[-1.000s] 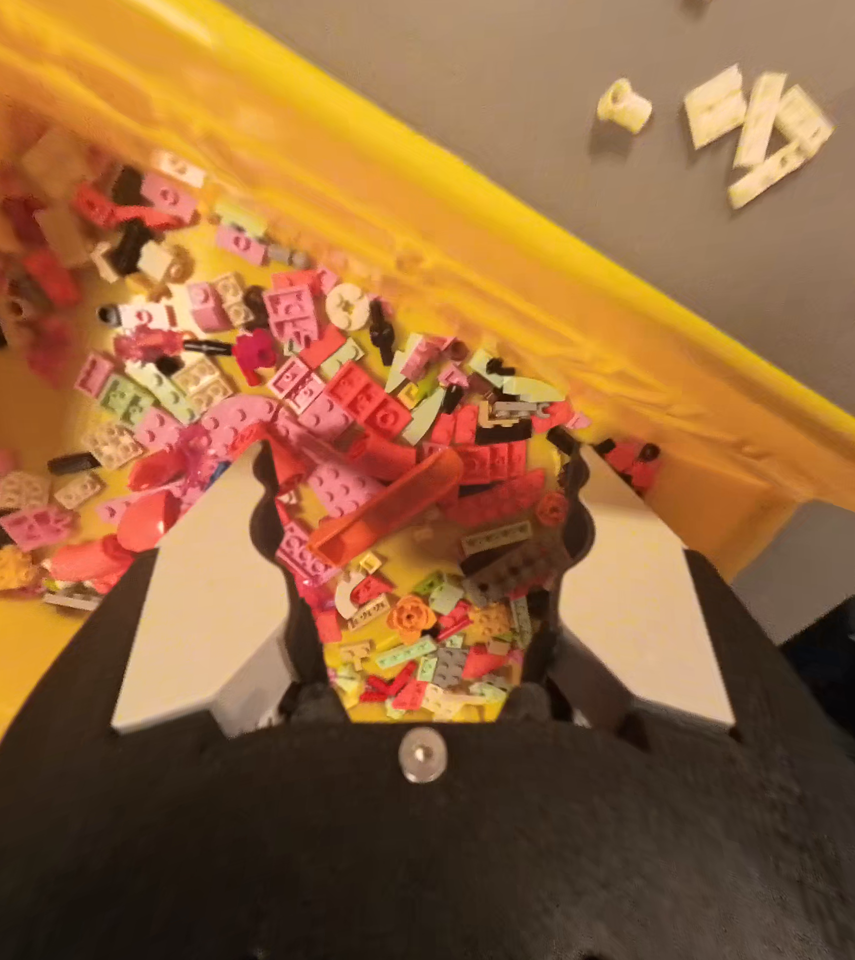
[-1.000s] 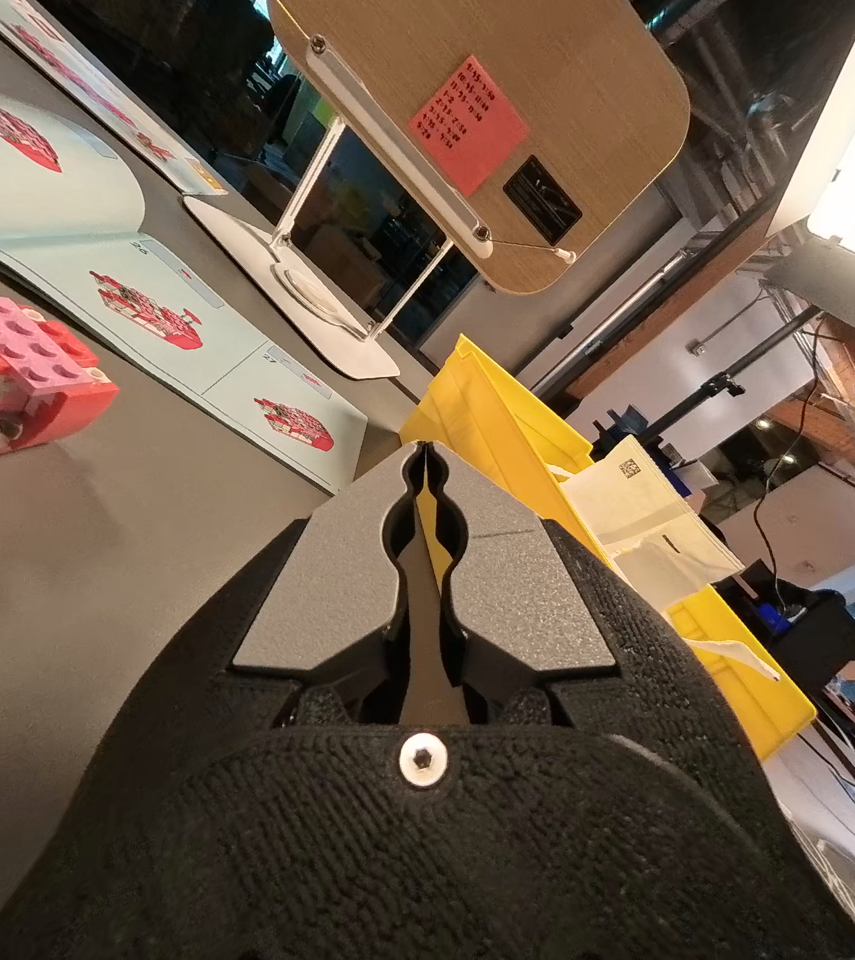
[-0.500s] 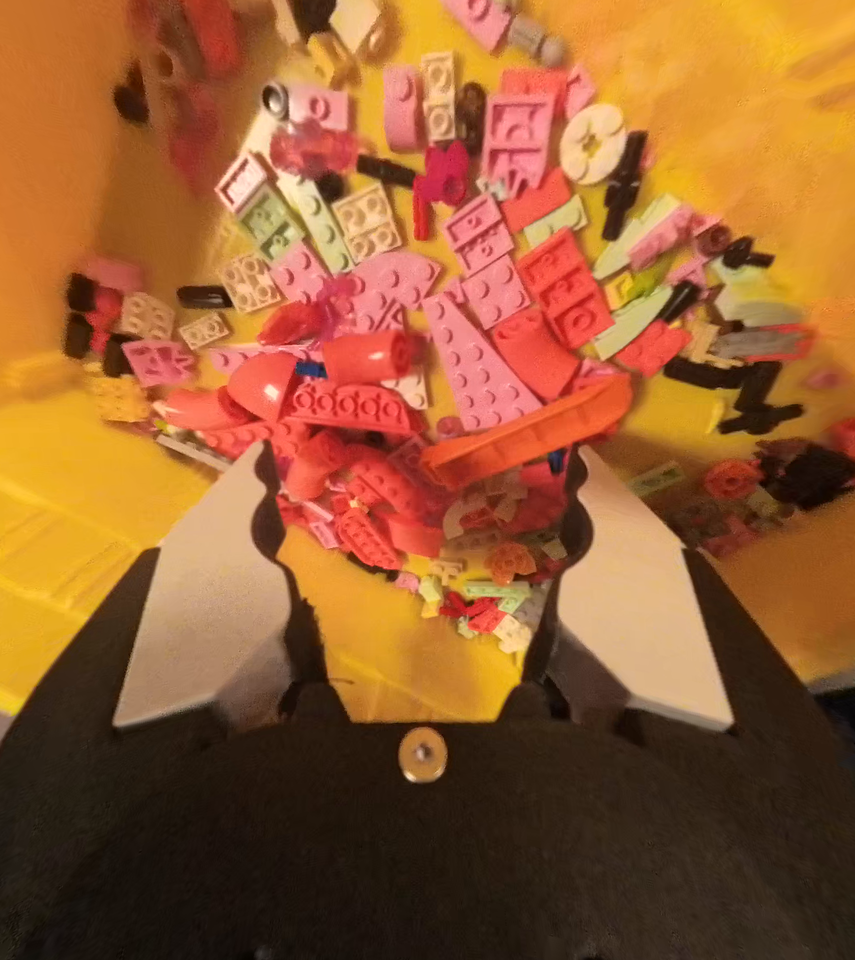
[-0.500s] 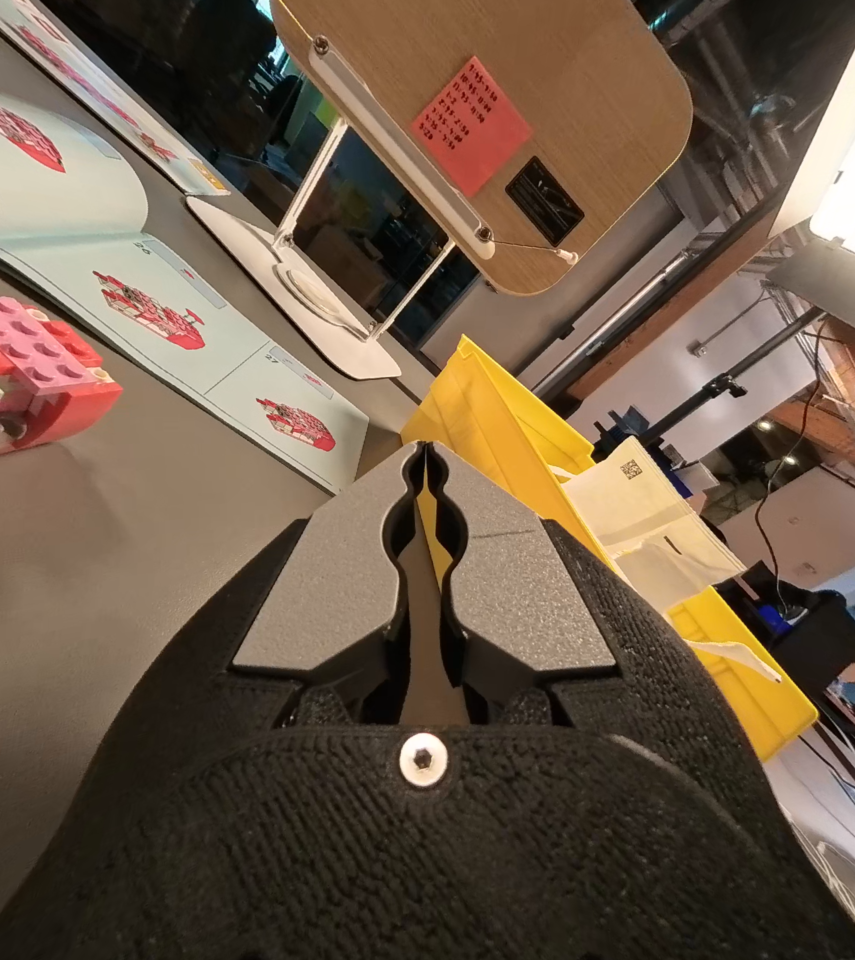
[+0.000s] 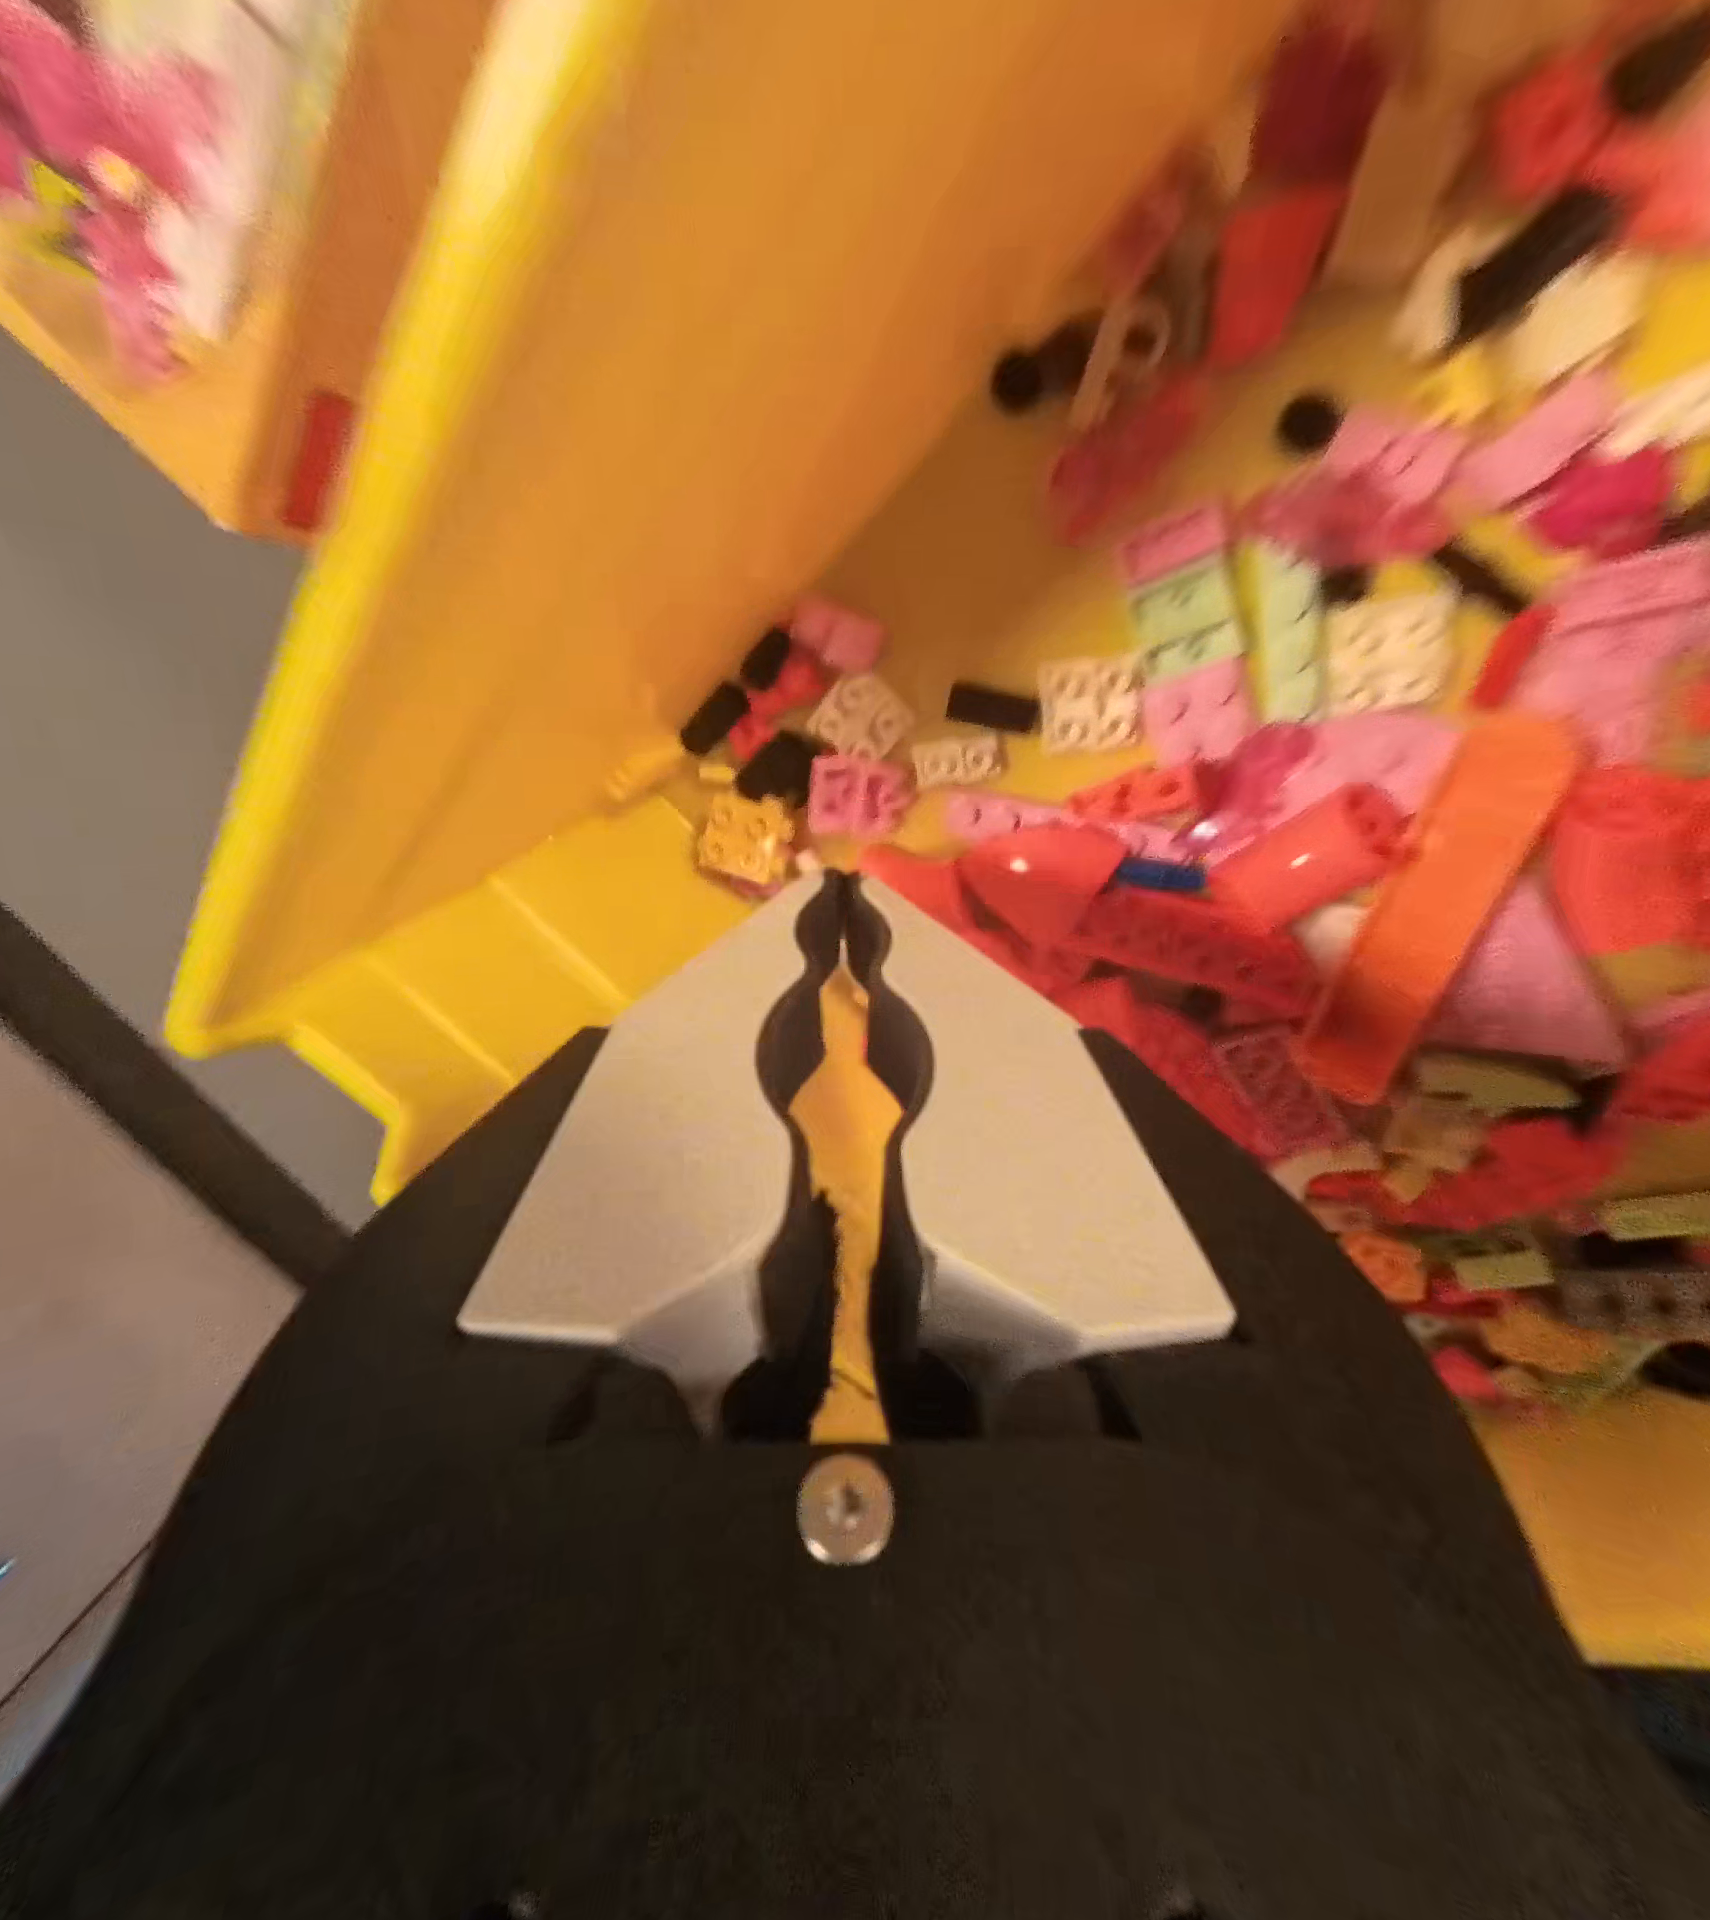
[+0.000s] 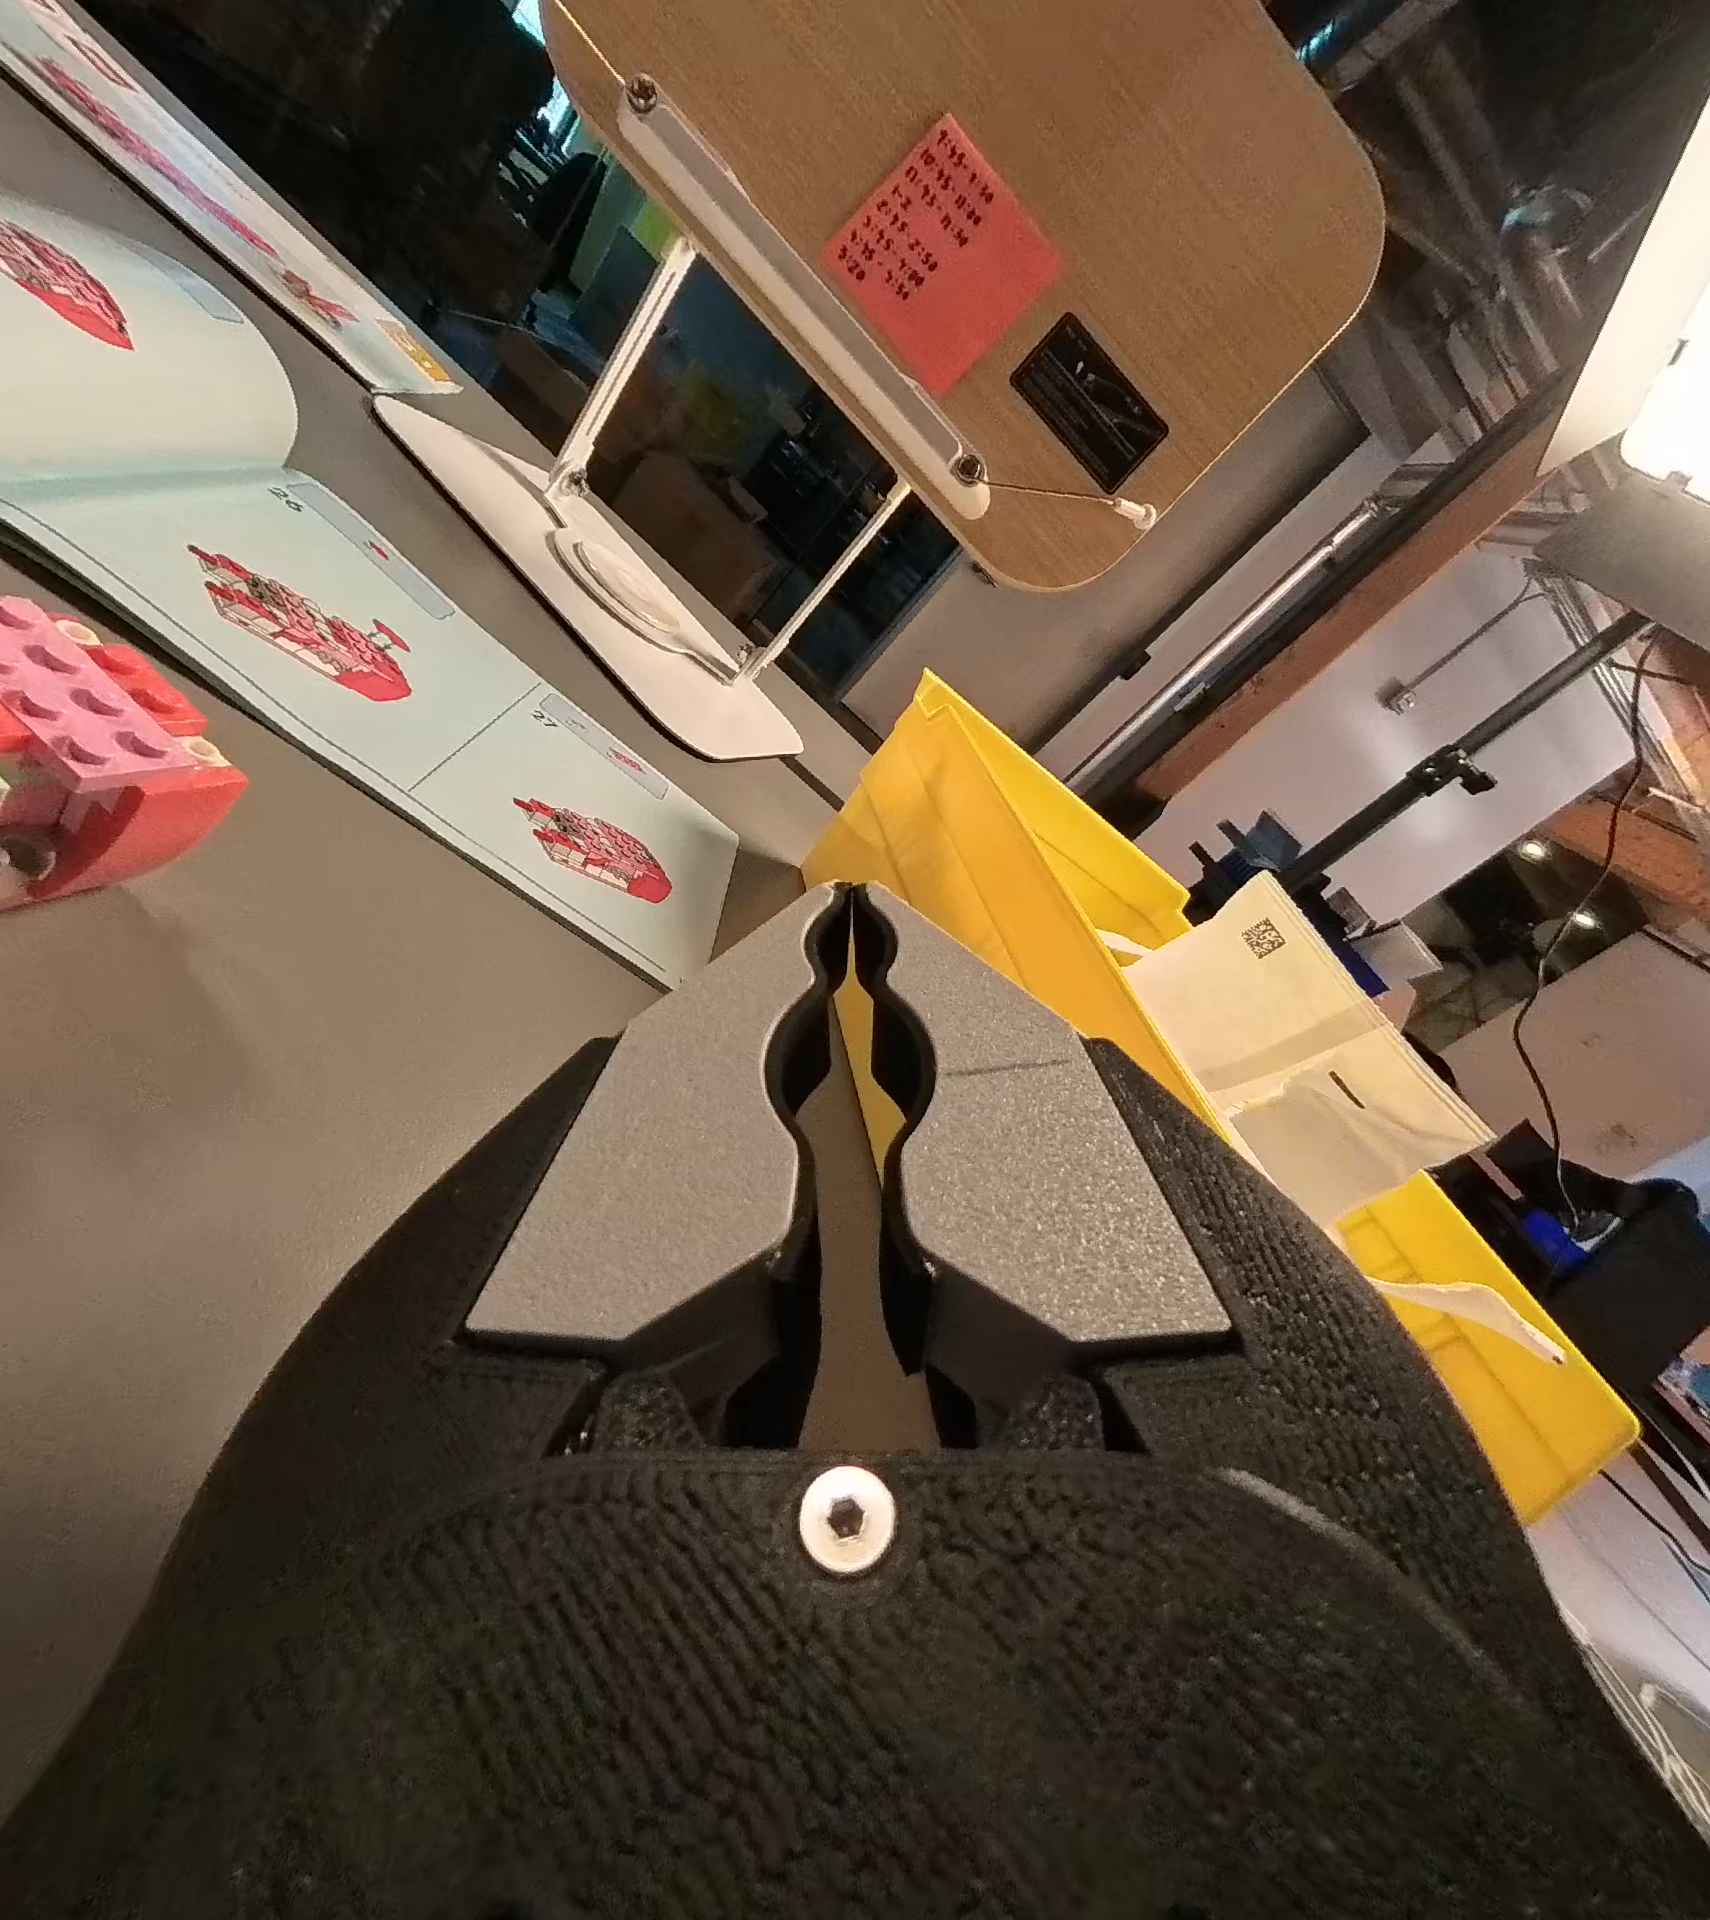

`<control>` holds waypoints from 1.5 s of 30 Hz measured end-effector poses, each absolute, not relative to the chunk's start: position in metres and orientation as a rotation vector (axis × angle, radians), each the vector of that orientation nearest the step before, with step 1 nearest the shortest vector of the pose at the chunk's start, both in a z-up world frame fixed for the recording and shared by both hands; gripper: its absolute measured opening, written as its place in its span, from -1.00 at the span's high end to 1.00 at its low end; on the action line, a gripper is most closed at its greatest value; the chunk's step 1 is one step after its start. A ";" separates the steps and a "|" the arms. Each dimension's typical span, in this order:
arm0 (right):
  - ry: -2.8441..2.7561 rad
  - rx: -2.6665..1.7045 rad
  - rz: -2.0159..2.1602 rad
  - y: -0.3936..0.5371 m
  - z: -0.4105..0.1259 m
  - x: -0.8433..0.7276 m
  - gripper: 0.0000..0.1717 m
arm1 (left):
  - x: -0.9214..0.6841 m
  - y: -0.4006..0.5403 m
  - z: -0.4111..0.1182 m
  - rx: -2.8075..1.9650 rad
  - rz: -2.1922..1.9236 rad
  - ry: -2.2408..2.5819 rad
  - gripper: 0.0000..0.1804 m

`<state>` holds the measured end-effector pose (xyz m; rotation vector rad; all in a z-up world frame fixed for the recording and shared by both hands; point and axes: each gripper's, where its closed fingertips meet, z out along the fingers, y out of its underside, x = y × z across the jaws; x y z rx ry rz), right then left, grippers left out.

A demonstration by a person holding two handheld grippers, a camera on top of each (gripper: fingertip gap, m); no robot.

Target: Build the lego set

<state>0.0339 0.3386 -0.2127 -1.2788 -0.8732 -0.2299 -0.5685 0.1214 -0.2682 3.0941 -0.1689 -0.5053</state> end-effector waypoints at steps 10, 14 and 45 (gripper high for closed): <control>-0.876 -1.270 -0.213 0.337 -0.211 0.032 1.00 | -0.499 0.120 -0.283 3.111 0.243 -0.091 1.00; -0.878 -1.269 -0.213 0.337 -0.212 0.032 1.00 | -0.568 0.120 -0.262 3.074 -0.382 -0.041 1.00; -0.880 -1.272 -0.206 0.337 -0.212 0.031 1.00 | -0.563 0.075 -0.274 2.805 -0.328 -0.166 1.00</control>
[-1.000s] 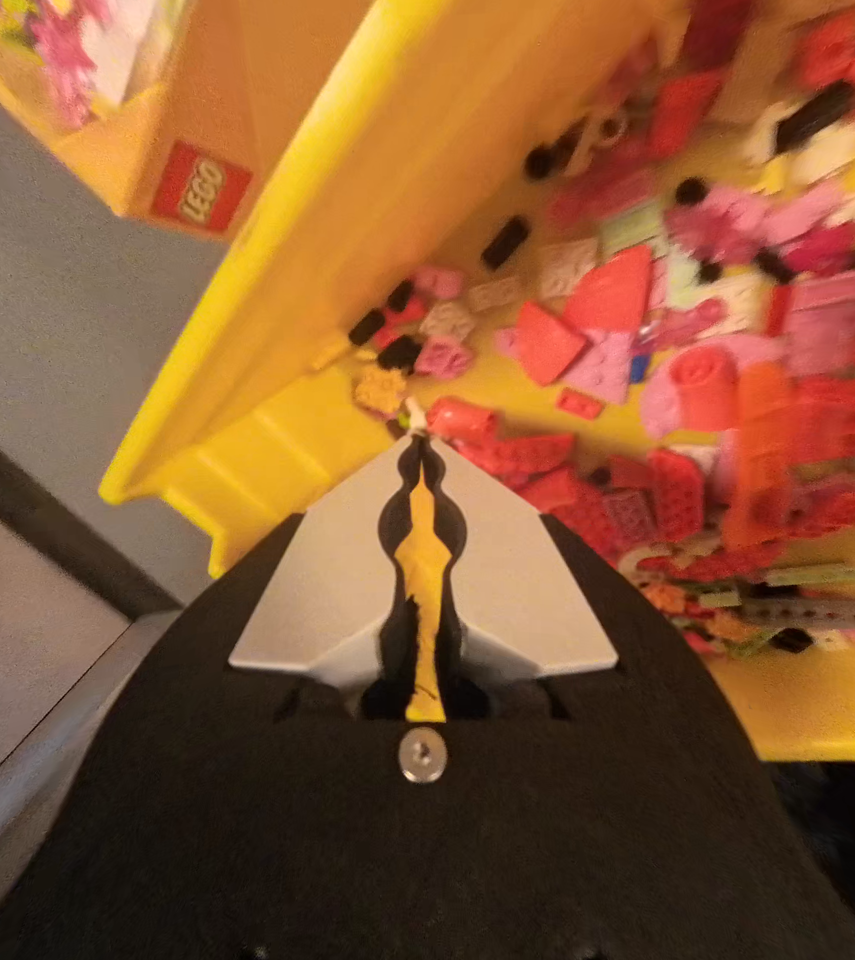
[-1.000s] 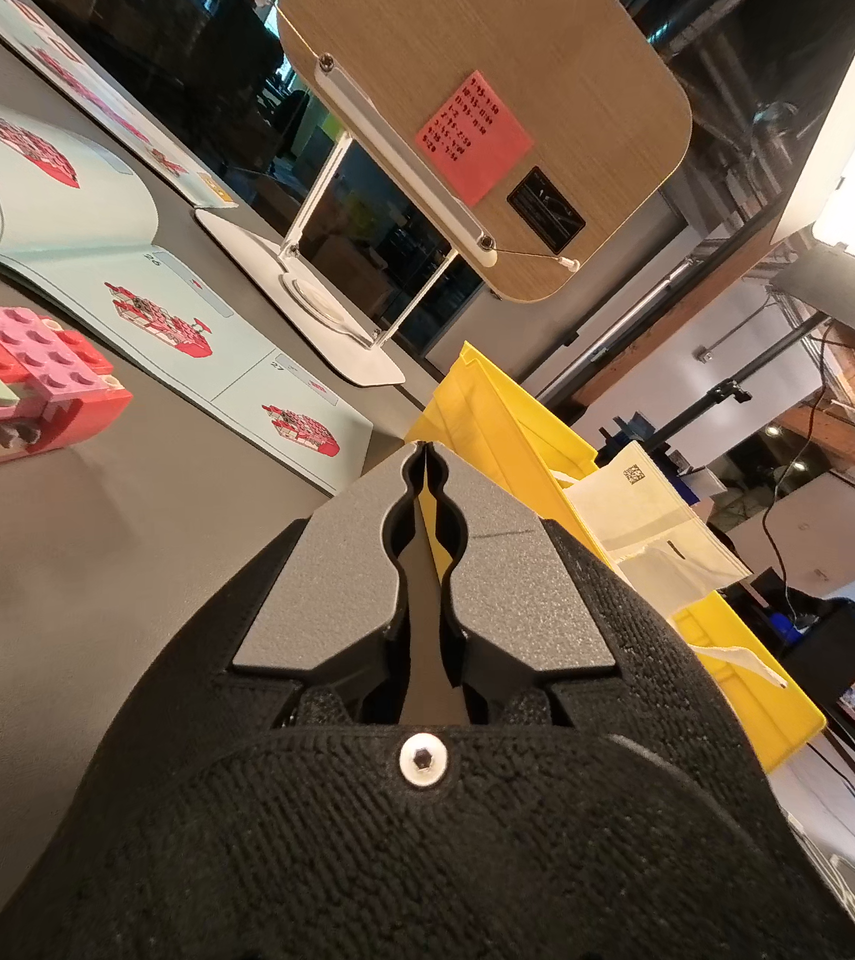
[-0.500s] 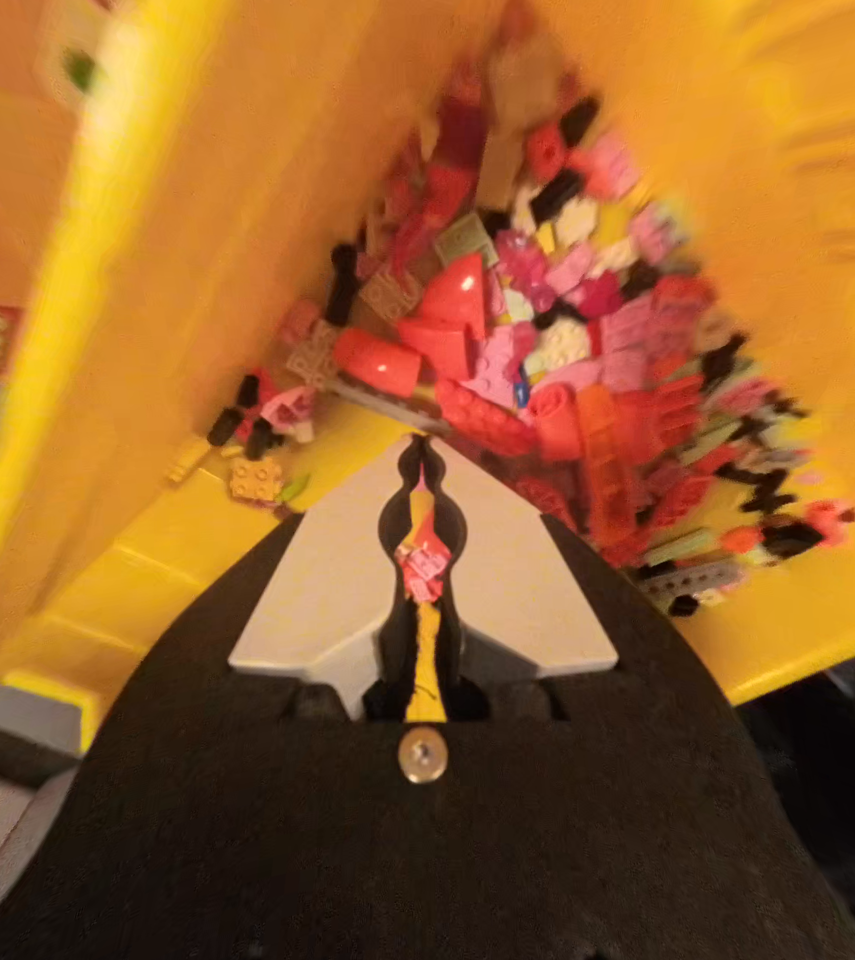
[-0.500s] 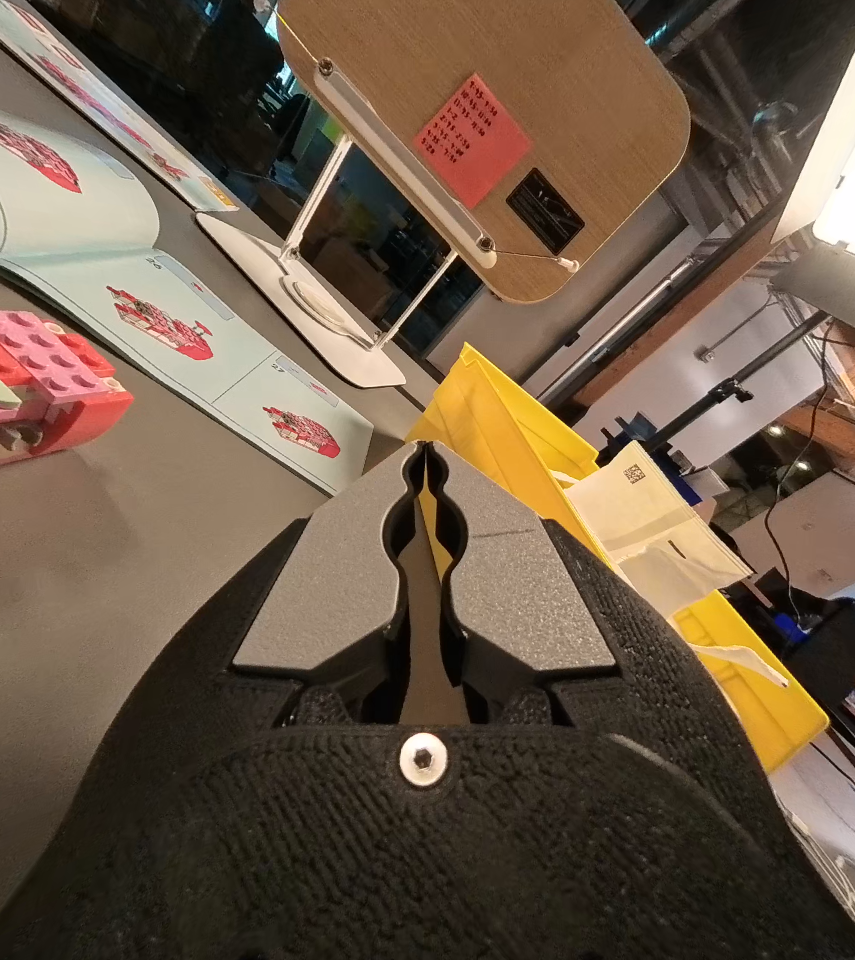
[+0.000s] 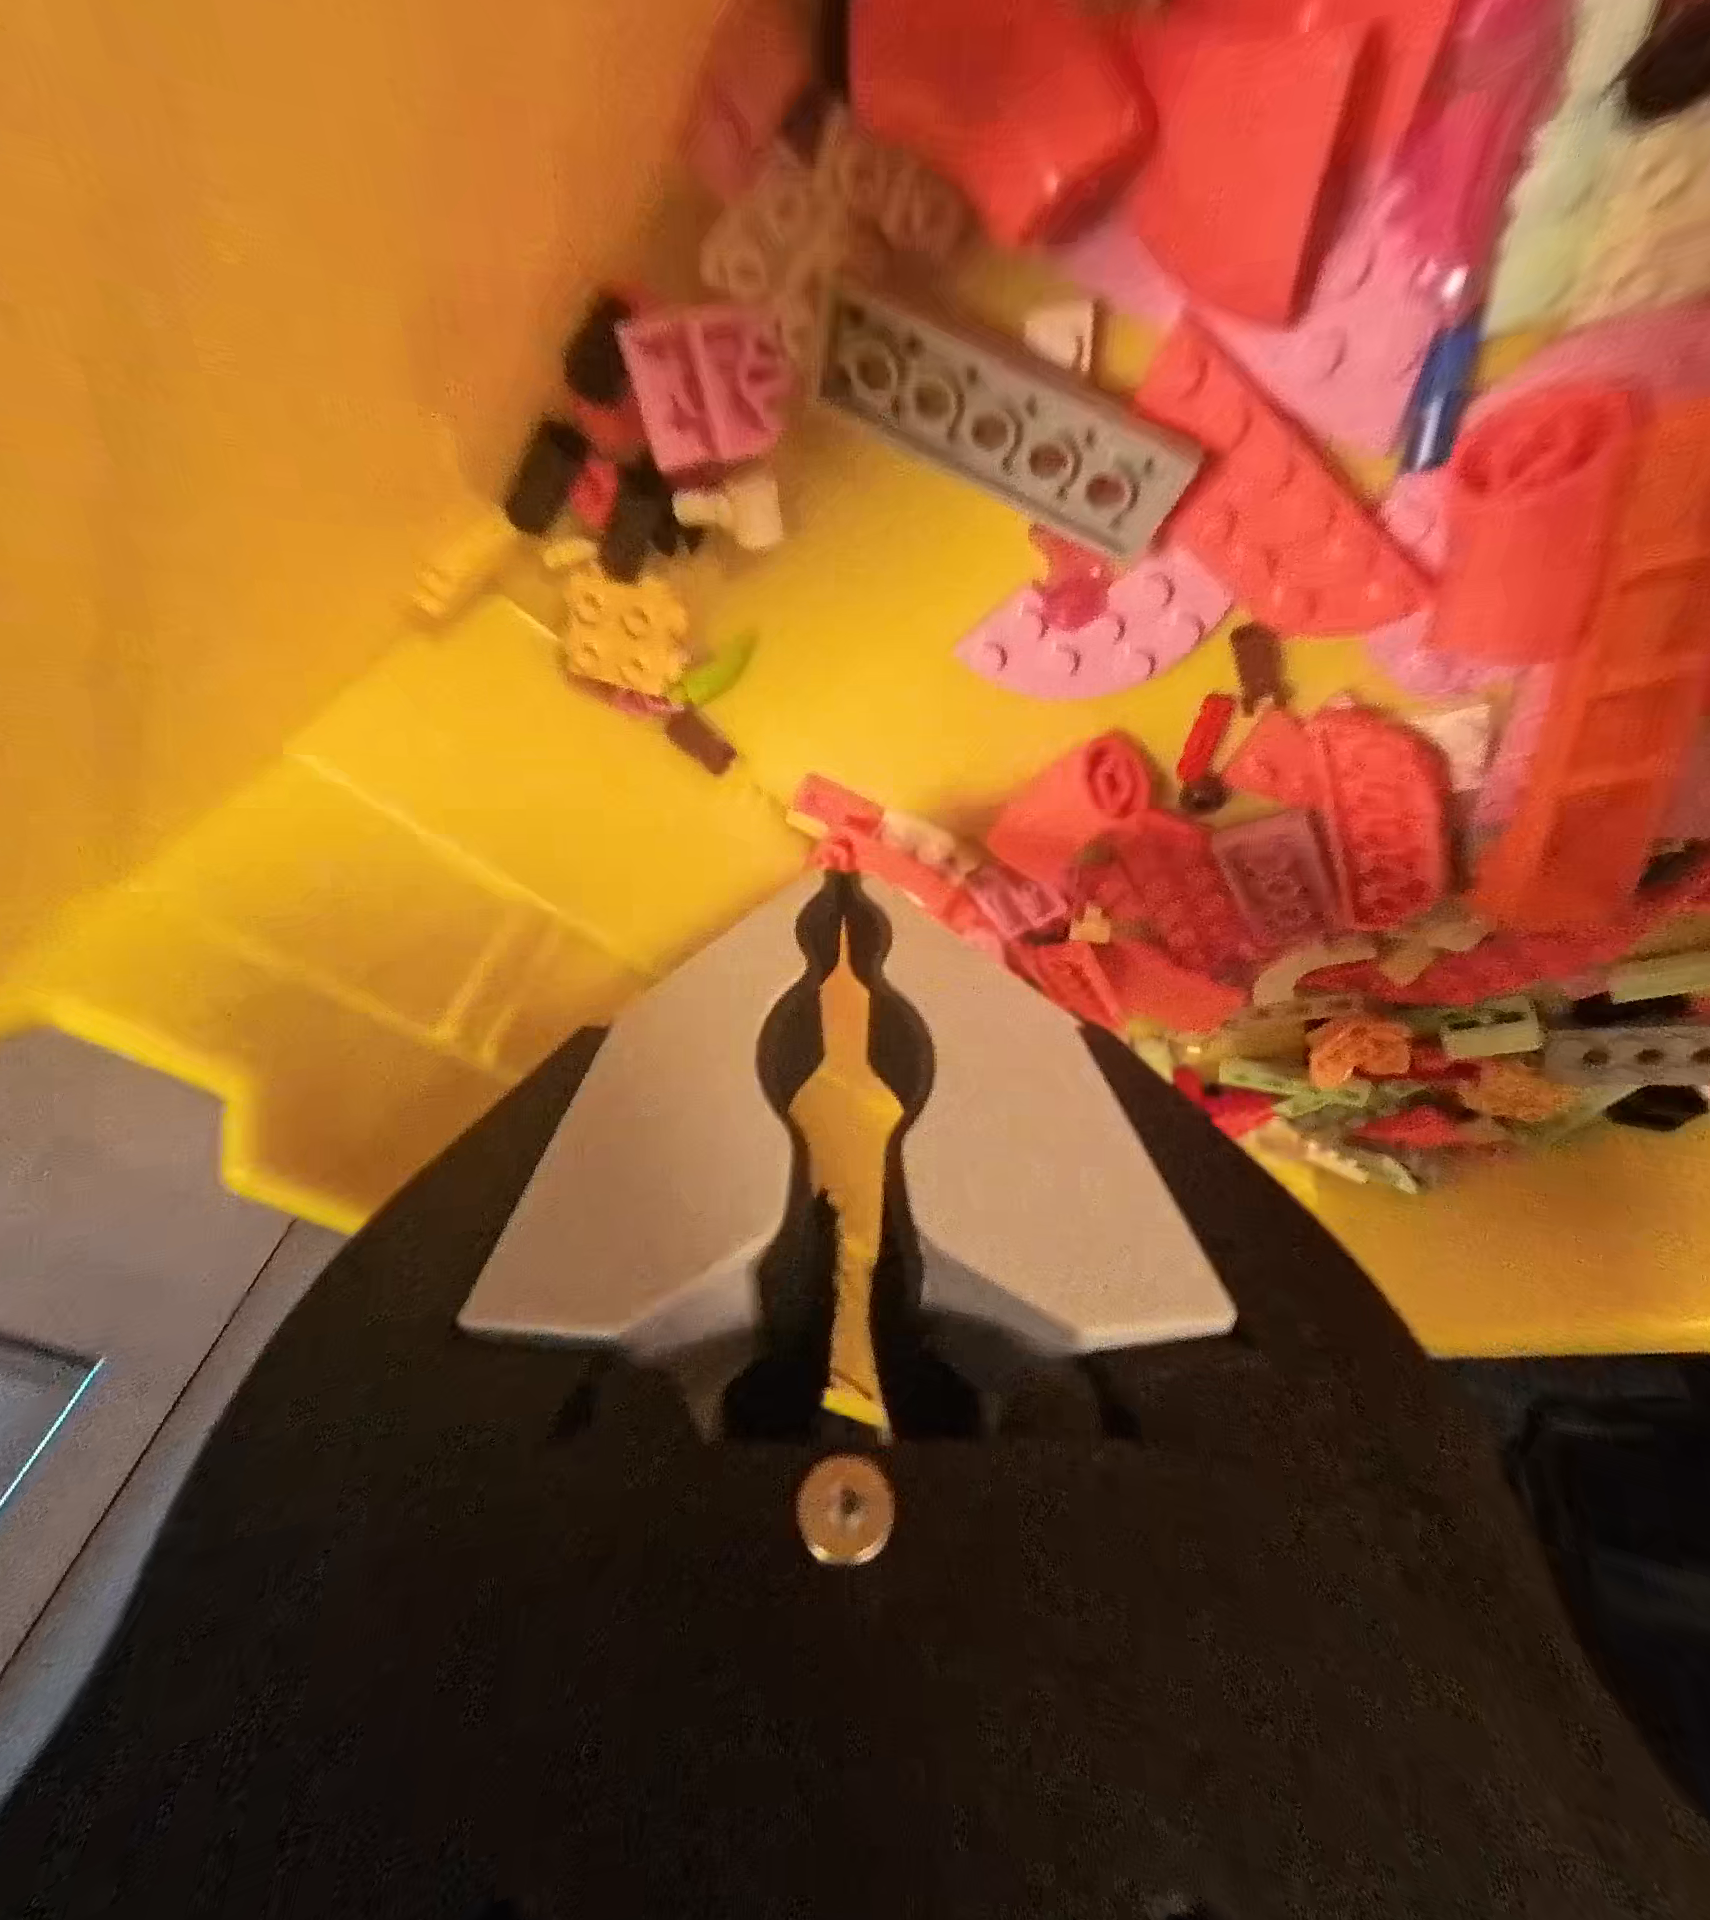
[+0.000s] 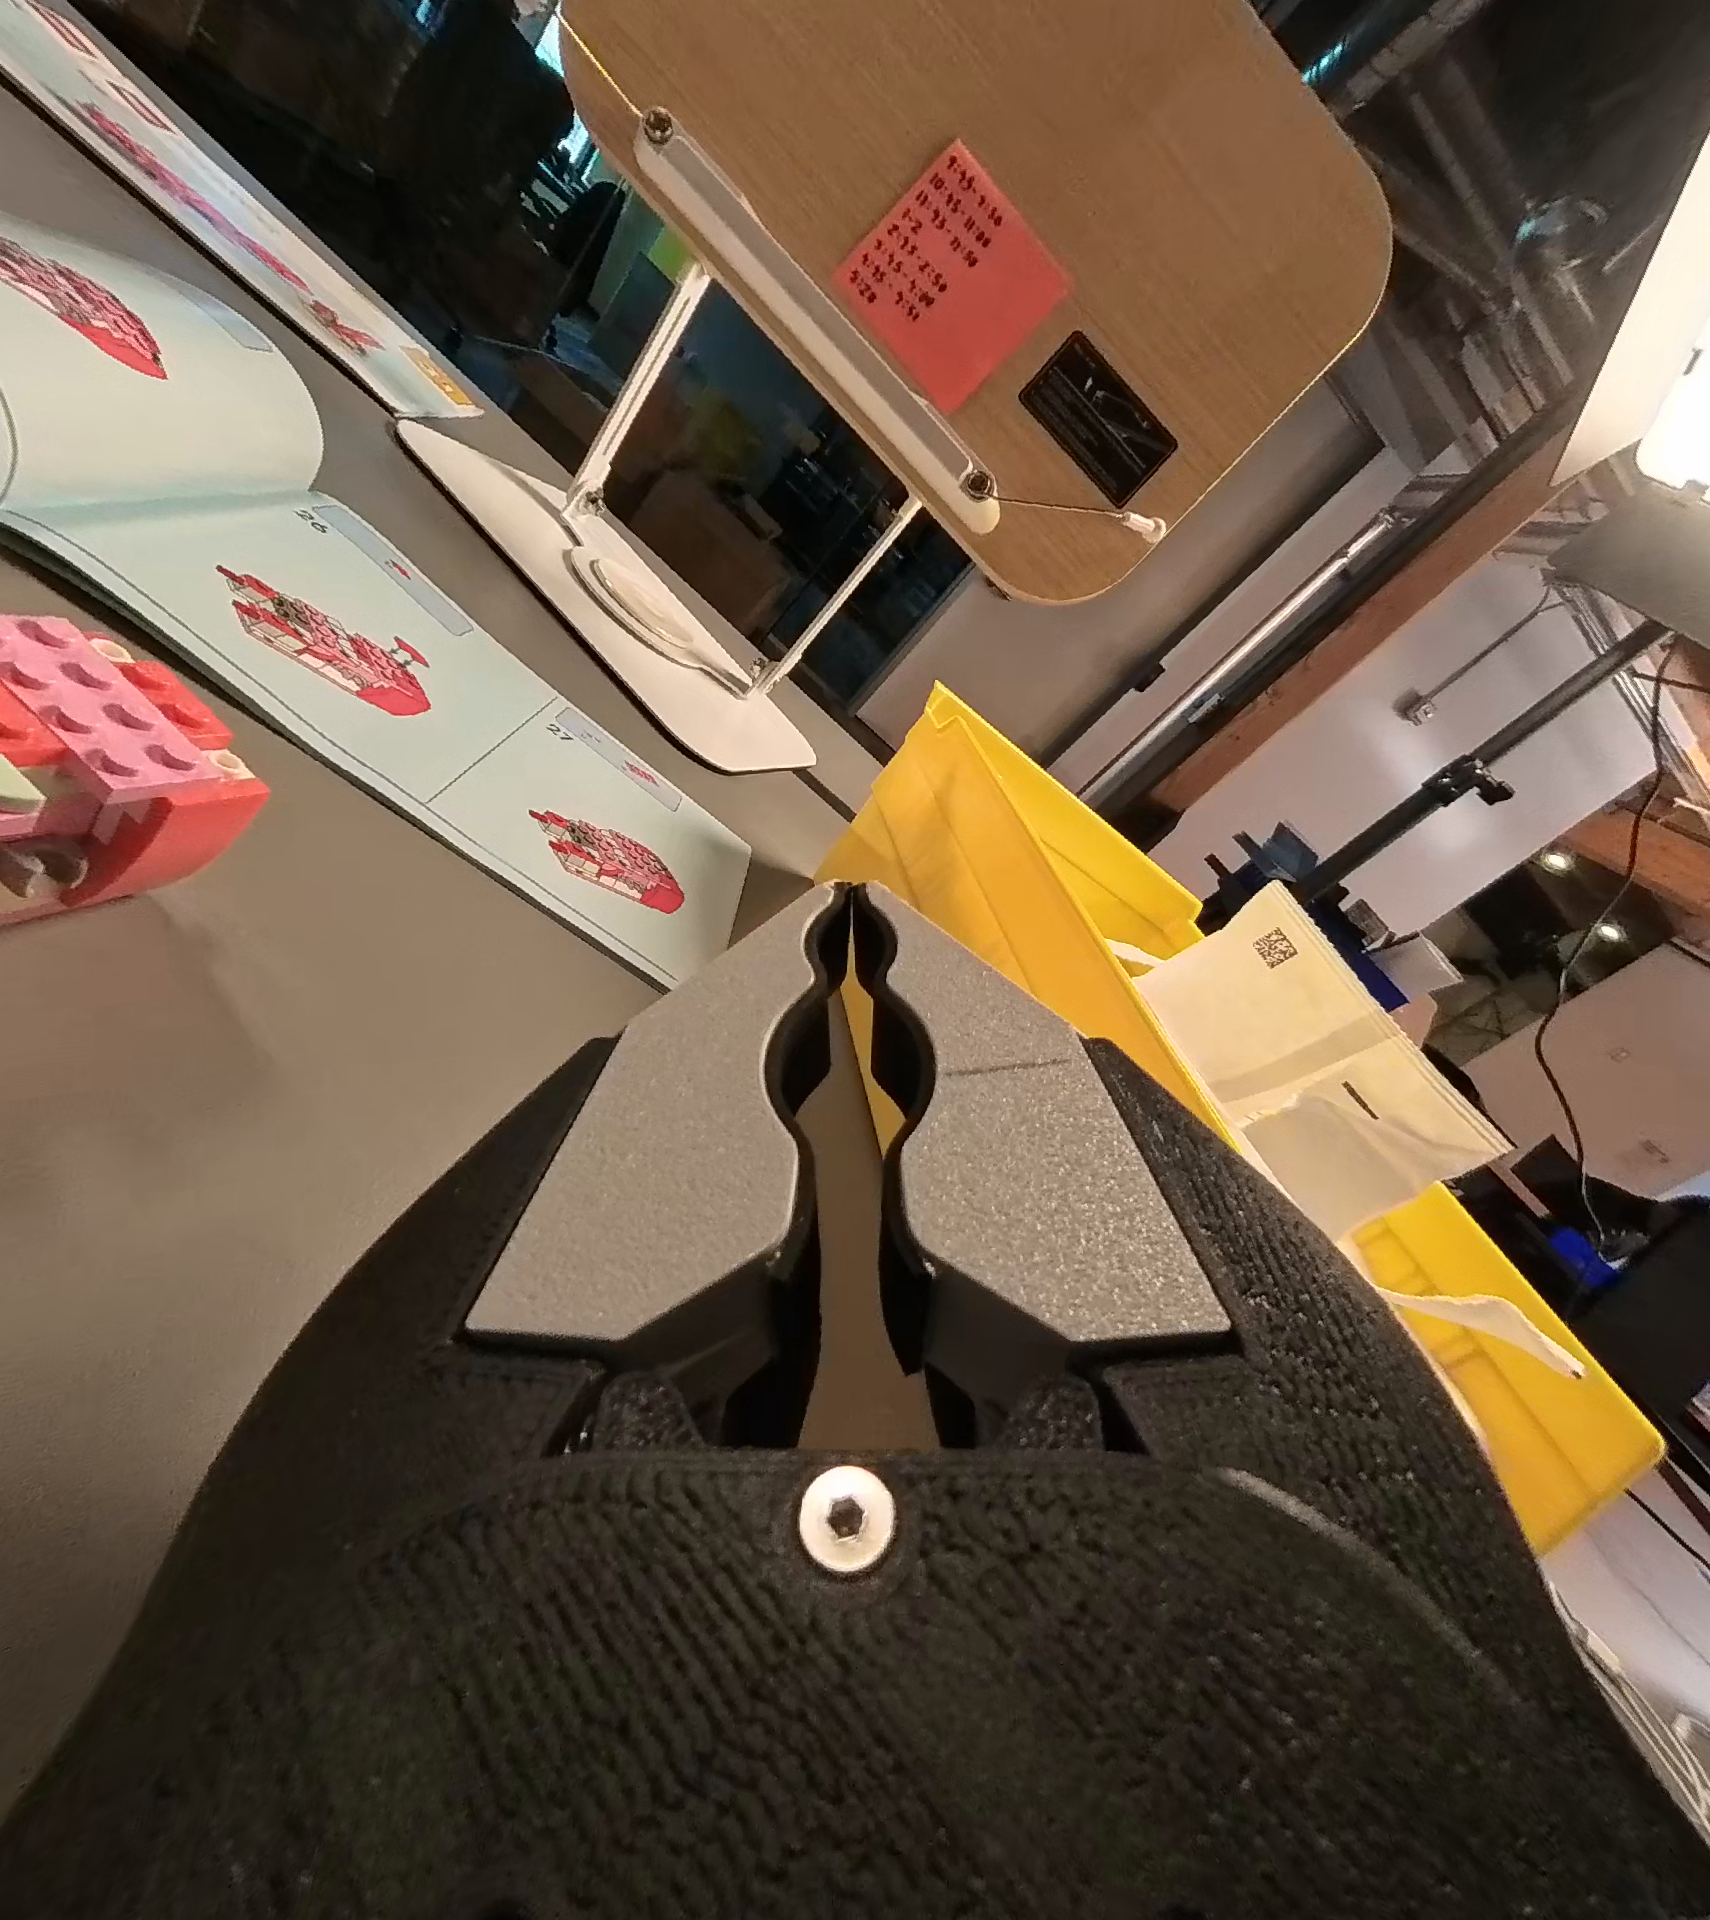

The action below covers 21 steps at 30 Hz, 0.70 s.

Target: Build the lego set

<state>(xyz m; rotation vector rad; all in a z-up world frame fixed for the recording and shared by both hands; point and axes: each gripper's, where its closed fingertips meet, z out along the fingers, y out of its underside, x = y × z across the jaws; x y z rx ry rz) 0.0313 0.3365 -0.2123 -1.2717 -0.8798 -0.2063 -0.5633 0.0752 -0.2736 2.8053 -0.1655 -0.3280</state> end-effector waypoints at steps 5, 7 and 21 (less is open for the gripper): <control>-0.878 -1.274 -0.204 0.337 -0.212 0.031 1.00 | -0.540 0.076 -0.286 2.811 -0.151 -0.194 1.00; -0.879 -1.273 -0.203 0.337 -0.212 0.031 1.00 | -0.512 0.084 -0.292 2.873 0.095 -0.195 1.00; -0.884 -1.272 -0.198 0.336 -0.213 0.031 1.00 | -0.450 0.141 -0.268 3.260 0.367 -0.517 0.53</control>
